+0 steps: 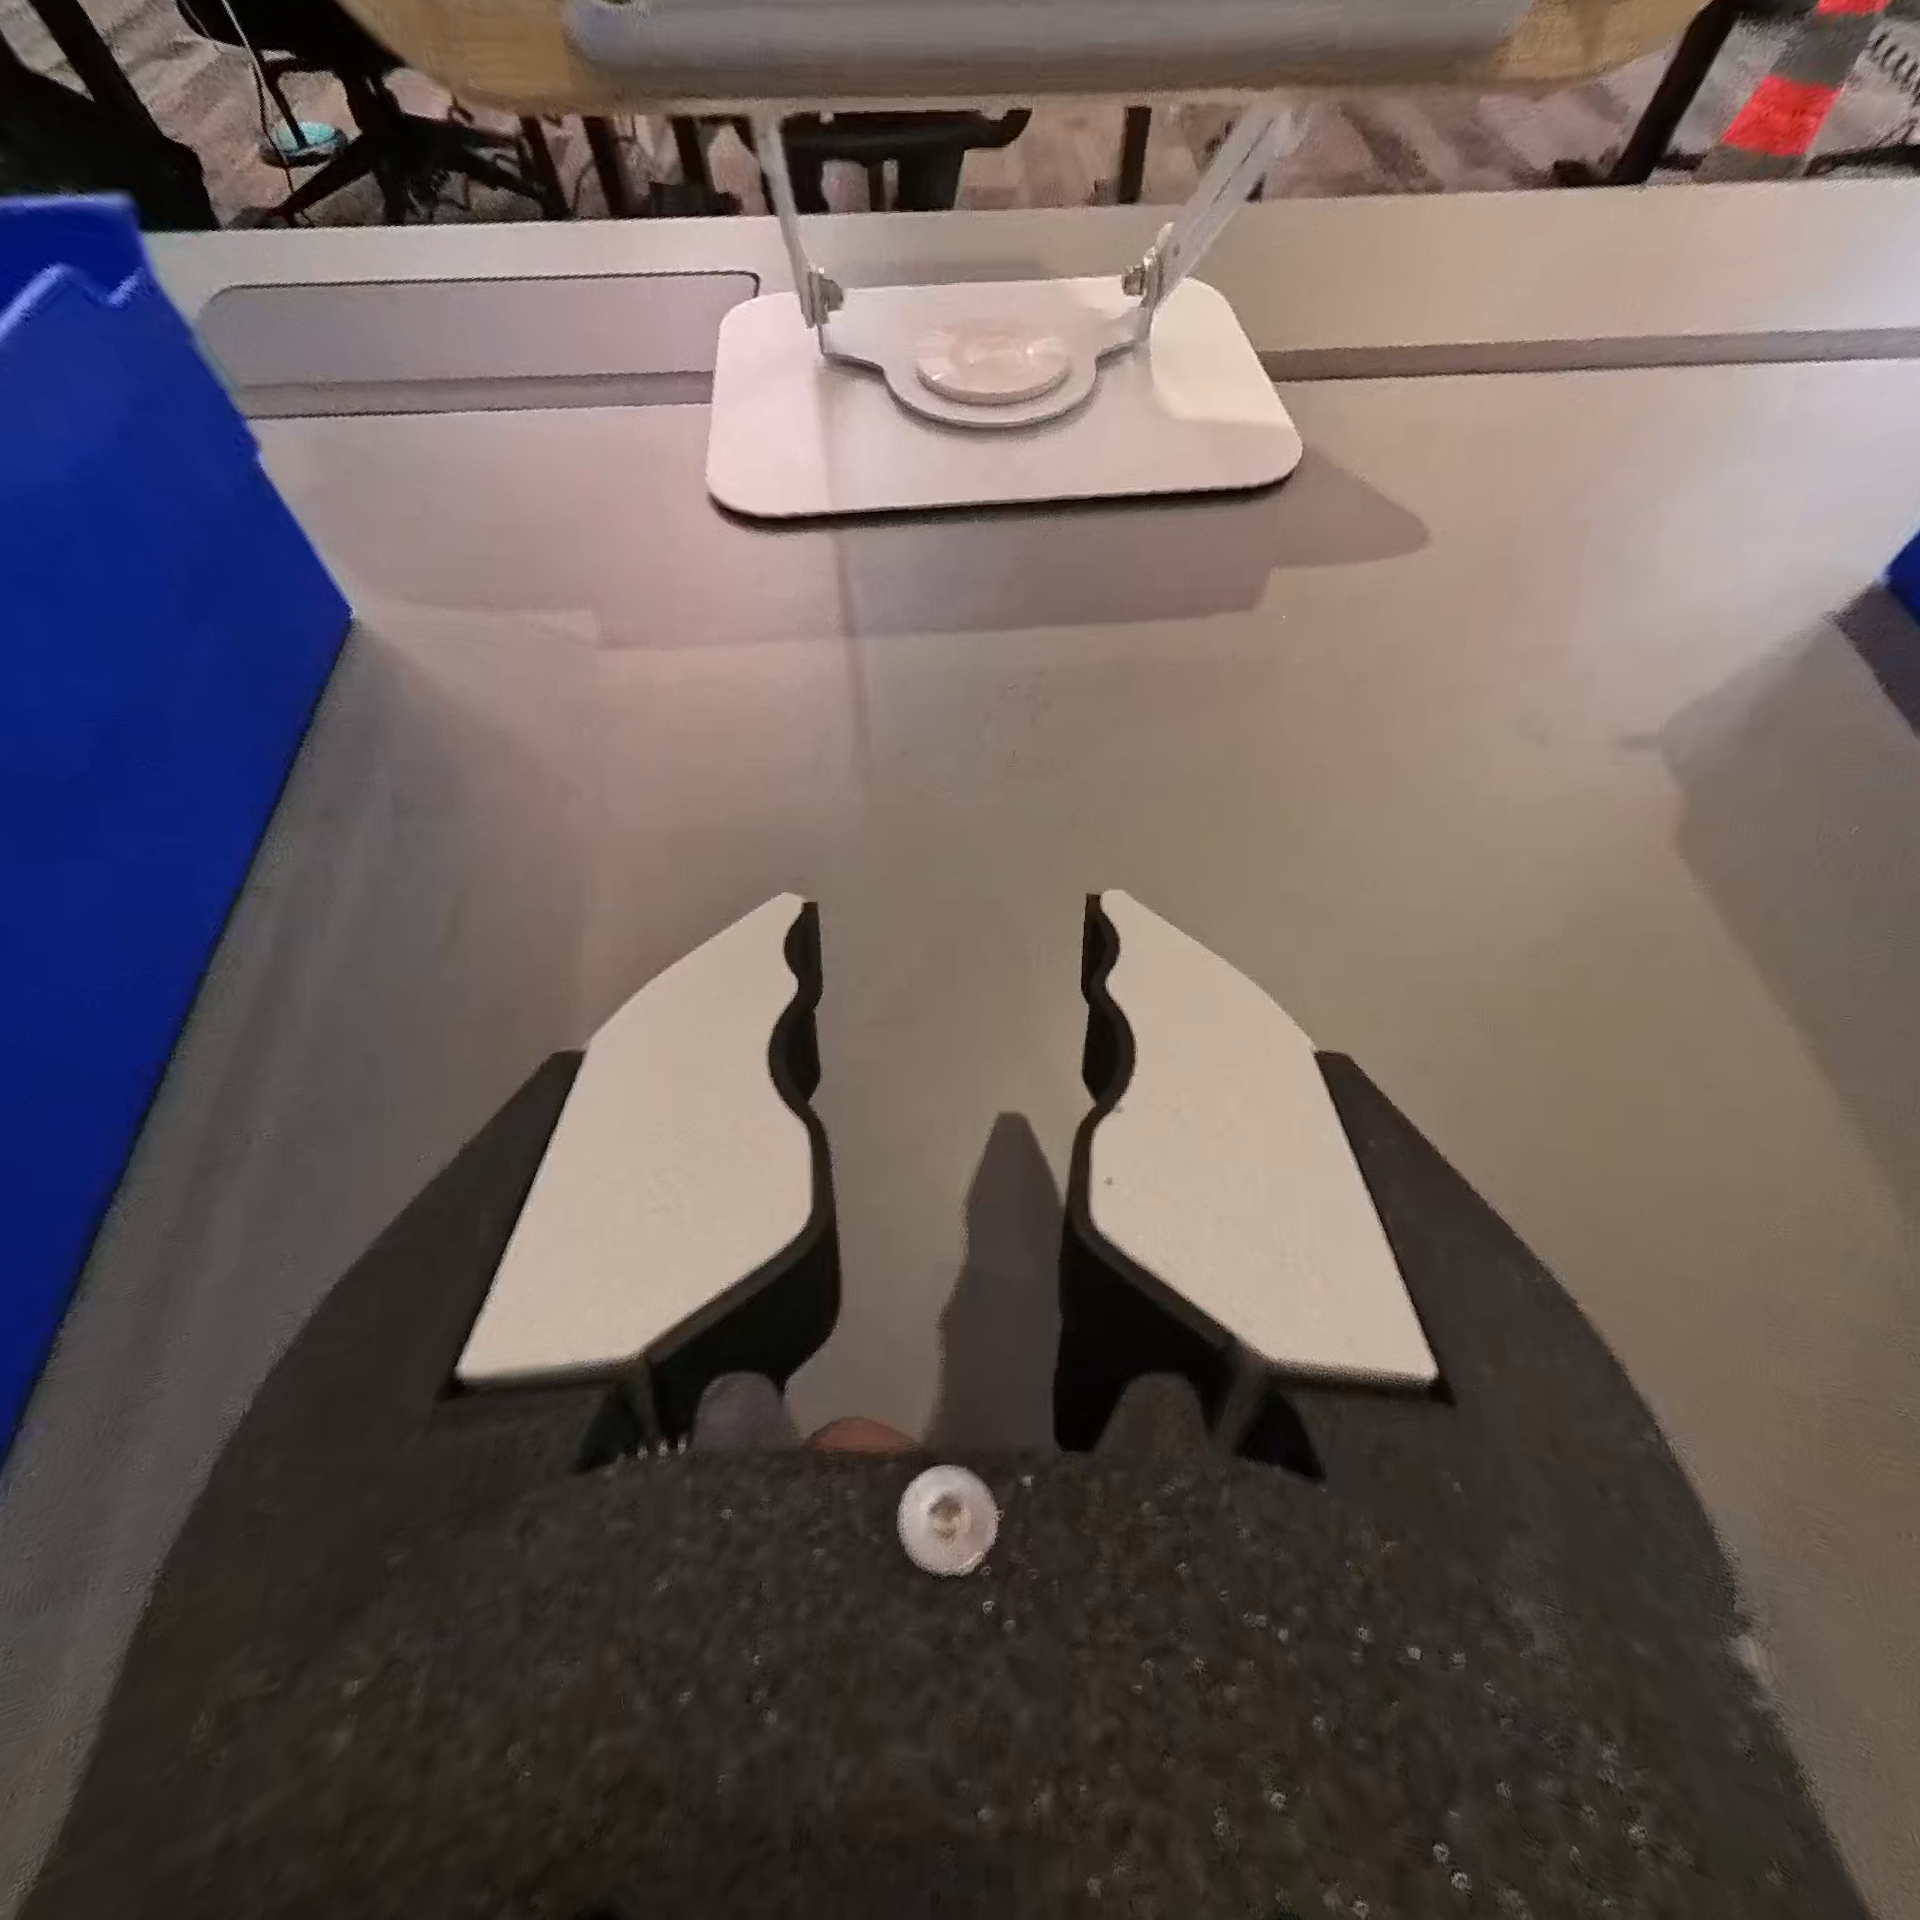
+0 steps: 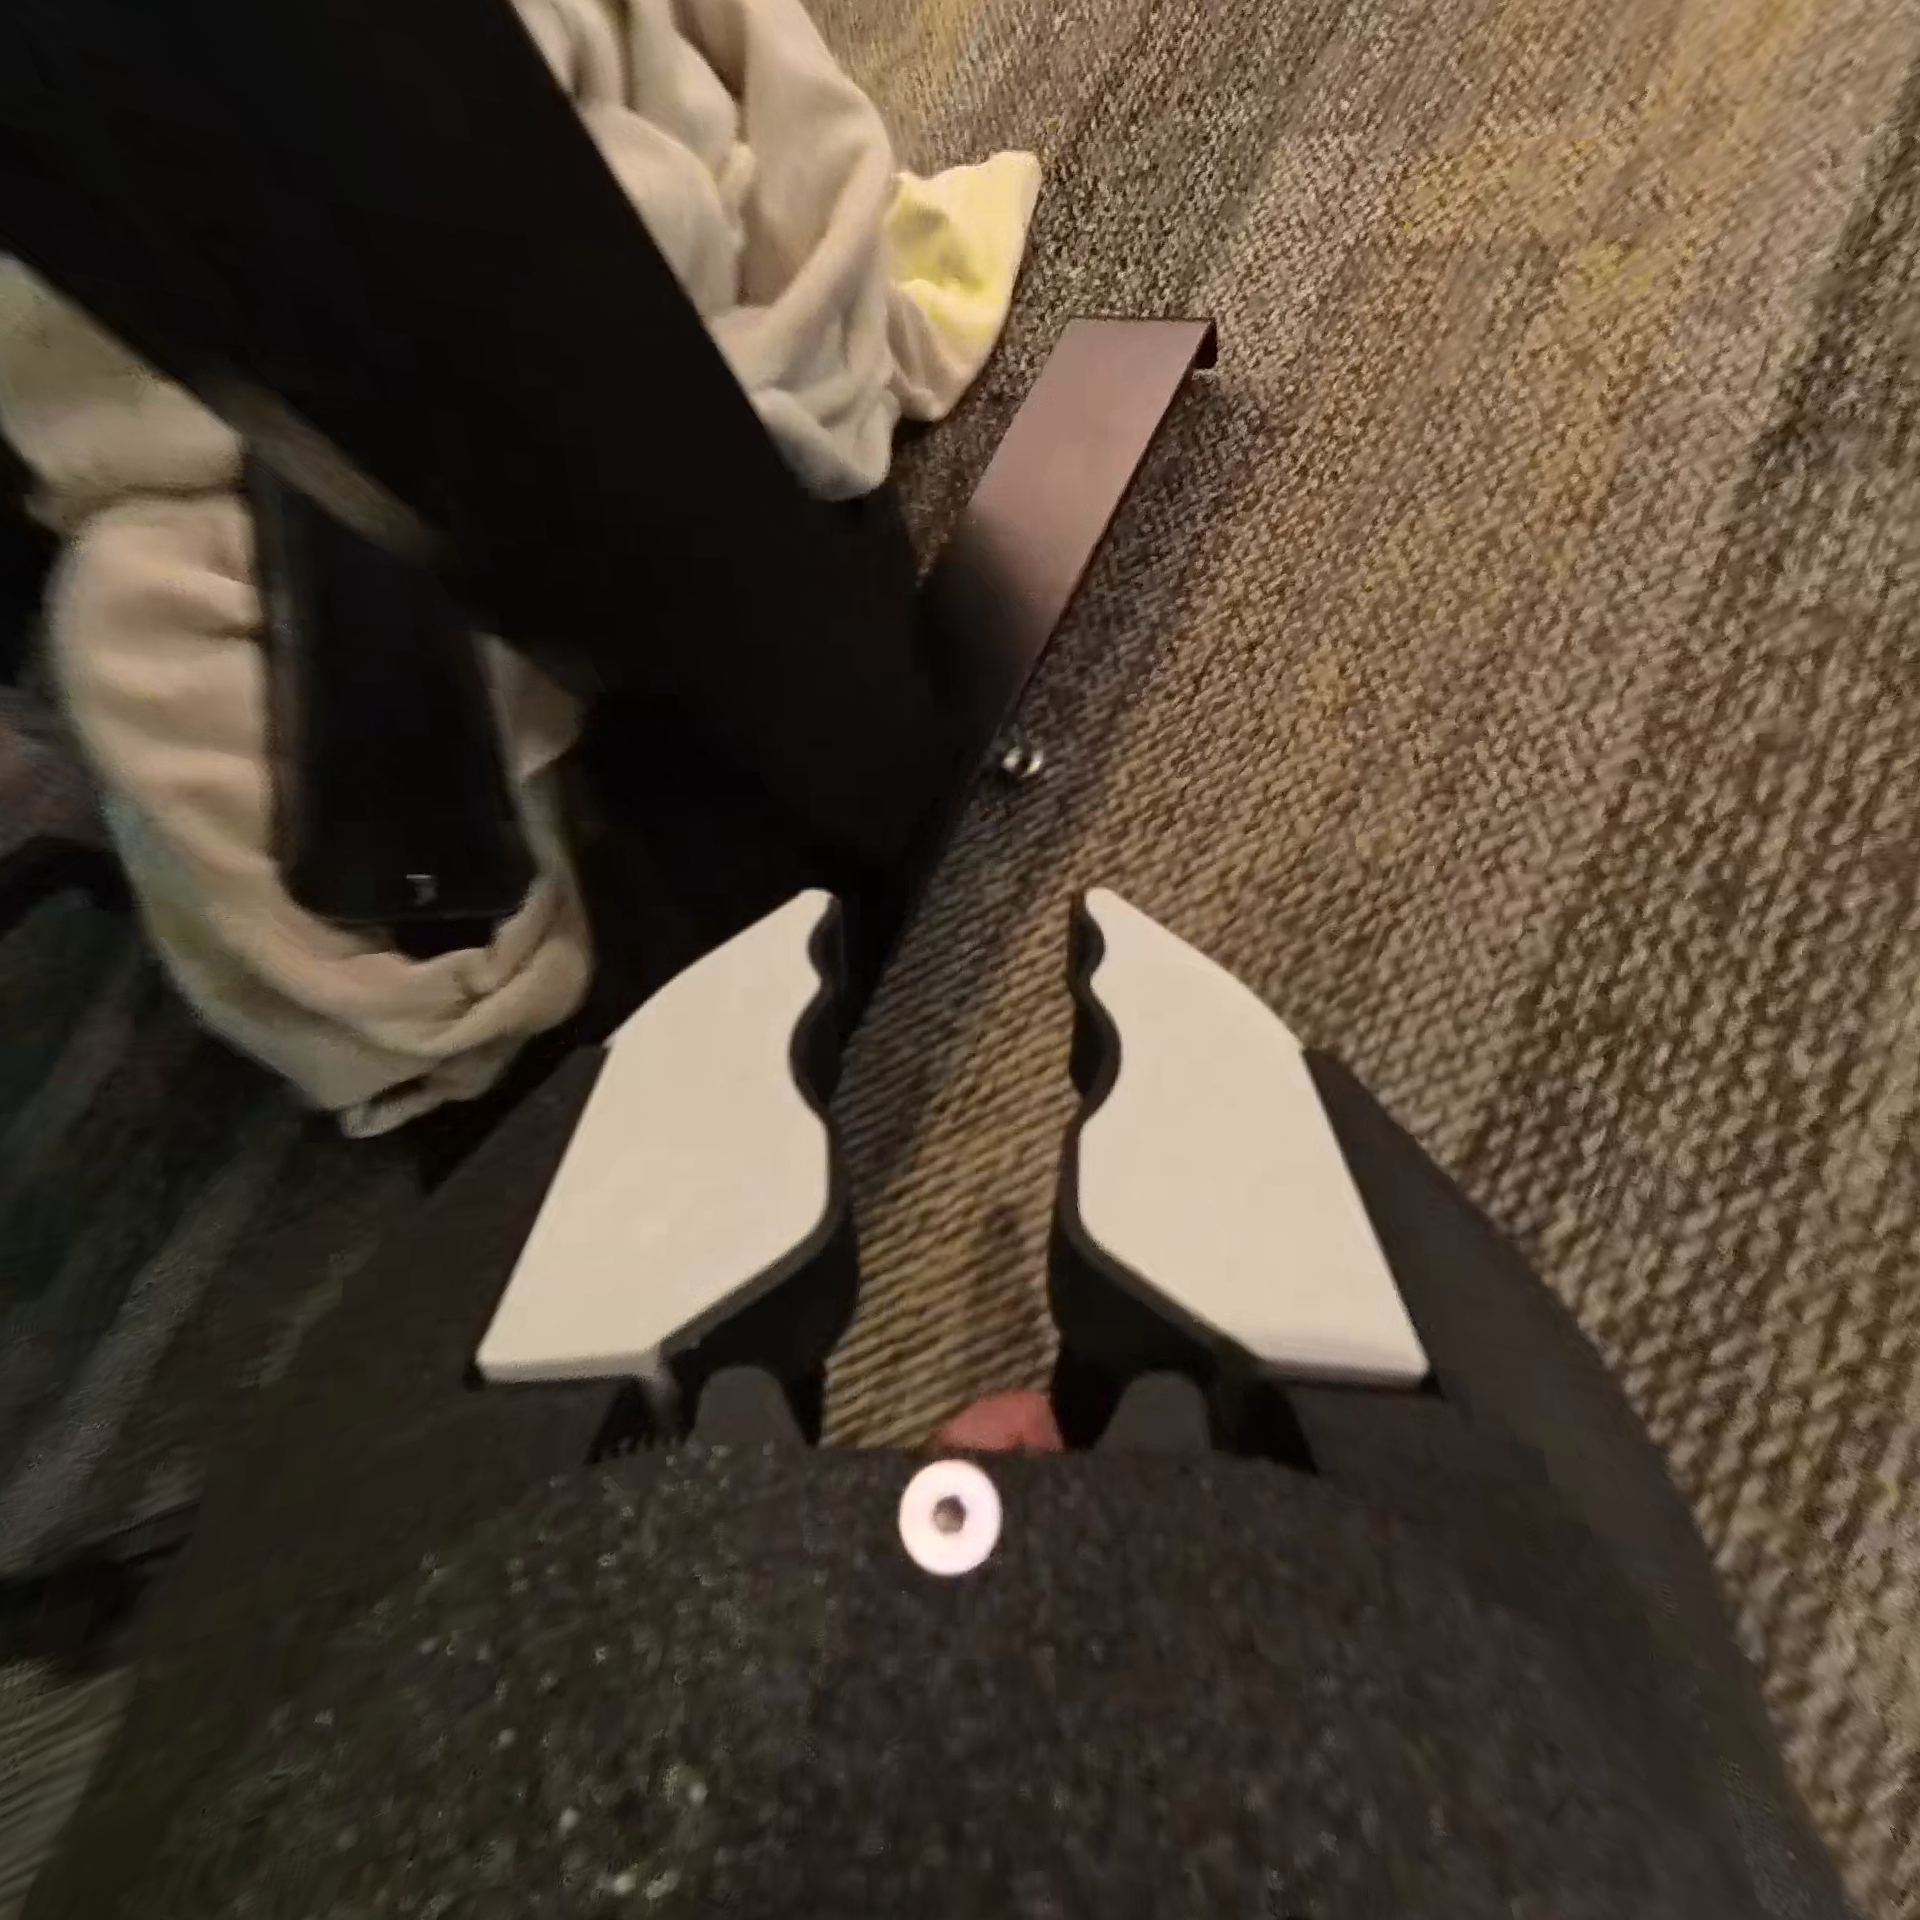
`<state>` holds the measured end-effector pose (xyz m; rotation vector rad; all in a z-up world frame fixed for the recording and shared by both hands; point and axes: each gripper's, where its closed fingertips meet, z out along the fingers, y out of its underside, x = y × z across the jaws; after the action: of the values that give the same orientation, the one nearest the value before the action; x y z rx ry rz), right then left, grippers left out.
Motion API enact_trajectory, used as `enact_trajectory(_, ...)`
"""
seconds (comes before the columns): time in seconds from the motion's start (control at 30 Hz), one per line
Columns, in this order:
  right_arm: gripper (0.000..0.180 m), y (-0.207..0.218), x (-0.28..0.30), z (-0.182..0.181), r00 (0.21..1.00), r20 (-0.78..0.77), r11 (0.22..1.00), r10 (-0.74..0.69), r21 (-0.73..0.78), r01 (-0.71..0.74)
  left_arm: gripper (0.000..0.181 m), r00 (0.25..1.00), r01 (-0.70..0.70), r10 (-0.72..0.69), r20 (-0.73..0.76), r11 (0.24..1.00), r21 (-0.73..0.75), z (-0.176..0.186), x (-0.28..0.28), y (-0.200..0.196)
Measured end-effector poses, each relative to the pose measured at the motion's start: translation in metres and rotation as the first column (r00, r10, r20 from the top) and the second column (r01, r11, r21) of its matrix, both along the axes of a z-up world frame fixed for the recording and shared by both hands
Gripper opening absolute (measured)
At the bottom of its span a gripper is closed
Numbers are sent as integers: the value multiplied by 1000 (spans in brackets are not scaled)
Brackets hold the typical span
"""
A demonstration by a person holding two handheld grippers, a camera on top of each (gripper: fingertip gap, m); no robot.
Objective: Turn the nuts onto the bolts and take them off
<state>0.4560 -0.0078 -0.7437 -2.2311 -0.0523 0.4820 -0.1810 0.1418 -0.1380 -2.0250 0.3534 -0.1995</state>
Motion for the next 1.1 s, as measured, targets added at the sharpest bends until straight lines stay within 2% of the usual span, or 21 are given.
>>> enact_trajectory(0.1,52,37,1,-45,971,212,994,110,-44,-103,48,997,18,-19,-78,1000,-12,-3,12,10)
enact_trajectory(0.3,46,74,-17,-103,851,351,918,389,-217,-330,49,990,7,-13,-142,999,-47,2,31,27)
enact_trajectory(0.47,47,98,-26,-119,823,381,906,421,-218,-362,50,983,-25,9,-184,996,-84,6,38,27)
enact_trajectory(0.63,44,115,-42,-150,788,411,888,459,-241,-392,50,957,-91,72,-280,994,-55,25,32,-2)
enact_trajectory(0.73,38,118,-54,-166,800,373,883,469,-223,-413,49,944,-111,94,-317,993,-35,38,32,-19)
enact_trajectory(0.83,35,114,-63,-180,756,383,848,531,-242,-472,49,925,-118,99,-367,993,-30,46,30,-25)
enact_trajectory(0.87,29,114,-64,-183,751,388,845,535,-245,-475,49,922,-122,102,-372,992,-33,48,30,-24)
enact_trajectory(1.07,40,119,-61,-181,729,422,841,540,-224,-493,50,925,-92,65,-375,994,-54,47,42,-14)
enact_trajectory(1.1,35,119,-63,-181,704,435,826,561,-236,-512,50,921,-82,52,-386,995,-62,45,45,-16)
